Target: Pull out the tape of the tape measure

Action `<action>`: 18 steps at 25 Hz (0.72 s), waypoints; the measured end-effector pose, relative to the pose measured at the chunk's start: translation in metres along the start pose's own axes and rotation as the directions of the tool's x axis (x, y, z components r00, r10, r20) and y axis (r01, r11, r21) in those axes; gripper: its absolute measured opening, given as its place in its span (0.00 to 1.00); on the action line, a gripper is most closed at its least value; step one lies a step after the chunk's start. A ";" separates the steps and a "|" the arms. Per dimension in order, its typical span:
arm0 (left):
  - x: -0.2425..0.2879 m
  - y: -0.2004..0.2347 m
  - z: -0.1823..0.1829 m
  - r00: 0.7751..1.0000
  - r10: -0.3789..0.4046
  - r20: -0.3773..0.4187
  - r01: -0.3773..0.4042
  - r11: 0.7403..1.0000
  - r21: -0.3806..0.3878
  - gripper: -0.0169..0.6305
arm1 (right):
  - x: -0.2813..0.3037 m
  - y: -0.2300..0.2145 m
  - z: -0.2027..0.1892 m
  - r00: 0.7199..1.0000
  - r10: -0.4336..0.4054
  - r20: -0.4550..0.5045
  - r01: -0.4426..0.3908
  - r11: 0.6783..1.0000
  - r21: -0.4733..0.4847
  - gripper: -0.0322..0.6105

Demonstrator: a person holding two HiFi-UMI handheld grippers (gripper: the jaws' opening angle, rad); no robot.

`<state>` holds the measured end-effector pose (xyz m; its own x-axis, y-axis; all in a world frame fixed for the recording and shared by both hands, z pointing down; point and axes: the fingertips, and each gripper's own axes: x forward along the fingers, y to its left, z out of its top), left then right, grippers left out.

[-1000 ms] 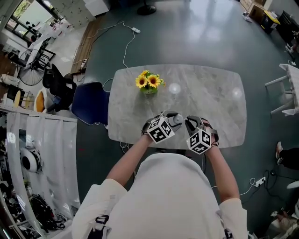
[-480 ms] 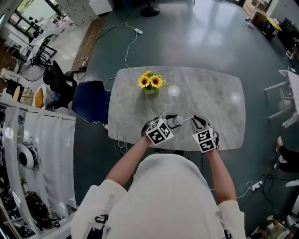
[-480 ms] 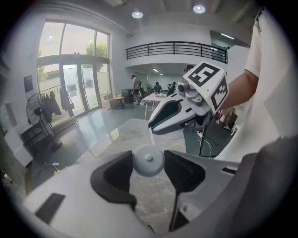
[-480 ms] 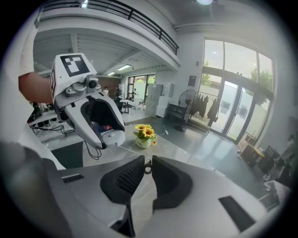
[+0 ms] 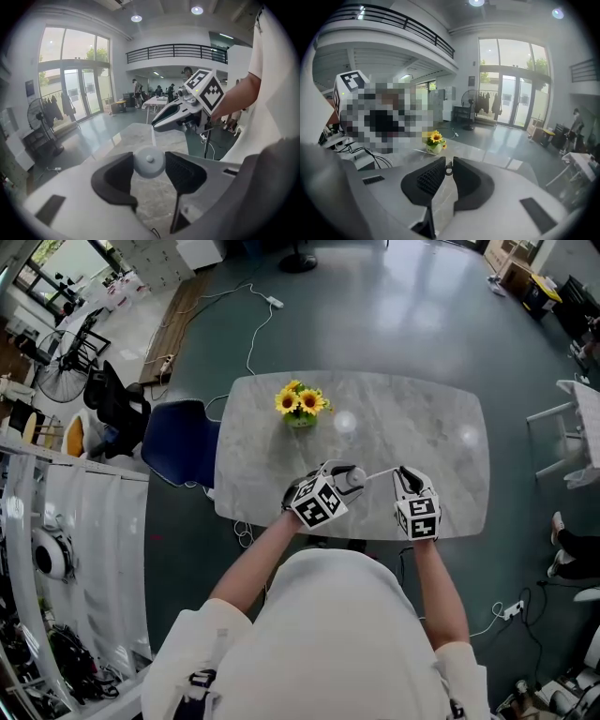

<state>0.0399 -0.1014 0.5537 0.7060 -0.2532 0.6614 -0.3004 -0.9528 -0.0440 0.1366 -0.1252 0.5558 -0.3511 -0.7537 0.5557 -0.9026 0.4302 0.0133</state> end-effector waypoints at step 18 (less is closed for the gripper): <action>-0.022 0.013 0.002 0.999 0.031 0.032 -0.031 0.999 -0.013 0.36 | -0.033 -0.071 0.001 0.988 -0.150 0.023 0.145 0.980 0.136 0.16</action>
<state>0.0219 -0.1088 0.5370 0.7163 -0.2879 0.6357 -0.3304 -0.9423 -0.0546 0.2119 -0.1307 0.5357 -0.2175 -0.8206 0.5286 -0.9695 0.2443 -0.0196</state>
